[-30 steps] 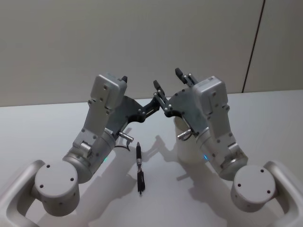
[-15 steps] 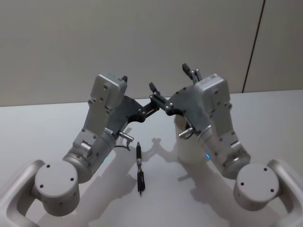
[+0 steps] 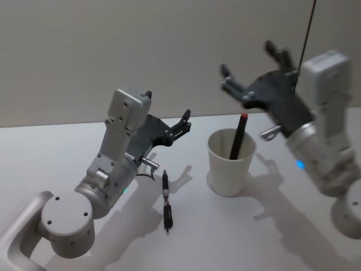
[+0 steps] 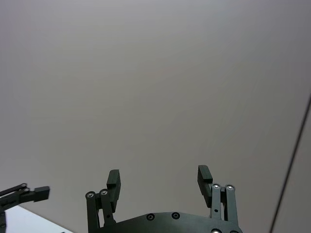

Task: Place the pen into the pen holder.

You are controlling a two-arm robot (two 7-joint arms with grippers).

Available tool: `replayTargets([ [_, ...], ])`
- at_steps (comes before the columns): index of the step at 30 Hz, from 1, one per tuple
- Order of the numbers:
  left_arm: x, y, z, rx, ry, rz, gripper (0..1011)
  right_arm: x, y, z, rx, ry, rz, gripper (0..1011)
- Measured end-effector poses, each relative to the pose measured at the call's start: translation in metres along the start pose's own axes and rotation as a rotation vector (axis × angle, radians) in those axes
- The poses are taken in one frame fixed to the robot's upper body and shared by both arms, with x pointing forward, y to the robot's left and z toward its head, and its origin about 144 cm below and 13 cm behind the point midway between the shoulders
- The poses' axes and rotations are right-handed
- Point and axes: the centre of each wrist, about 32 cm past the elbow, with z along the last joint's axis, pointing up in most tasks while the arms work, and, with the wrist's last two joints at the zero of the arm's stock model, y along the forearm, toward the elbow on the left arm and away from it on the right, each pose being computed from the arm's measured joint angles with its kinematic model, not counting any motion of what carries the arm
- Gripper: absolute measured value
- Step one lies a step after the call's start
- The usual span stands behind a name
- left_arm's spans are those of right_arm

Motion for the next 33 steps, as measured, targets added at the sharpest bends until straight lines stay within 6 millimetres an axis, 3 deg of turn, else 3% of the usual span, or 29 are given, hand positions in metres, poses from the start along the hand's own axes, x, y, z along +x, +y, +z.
replayTargets([
  [13, 0.000, 0.000, 0.000, 0.000, 0.000, 0.000, 1001, 0.049, -0.041, 0.010, -0.067, 0.059, -0.065, 1001],
  [33, 0.000, 0.002, -0.001, 0.006, 0.001, -0.001, 1001, 0.077, -0.091, -0.004, -0.316, 0.133, -0.003, 1002],
])
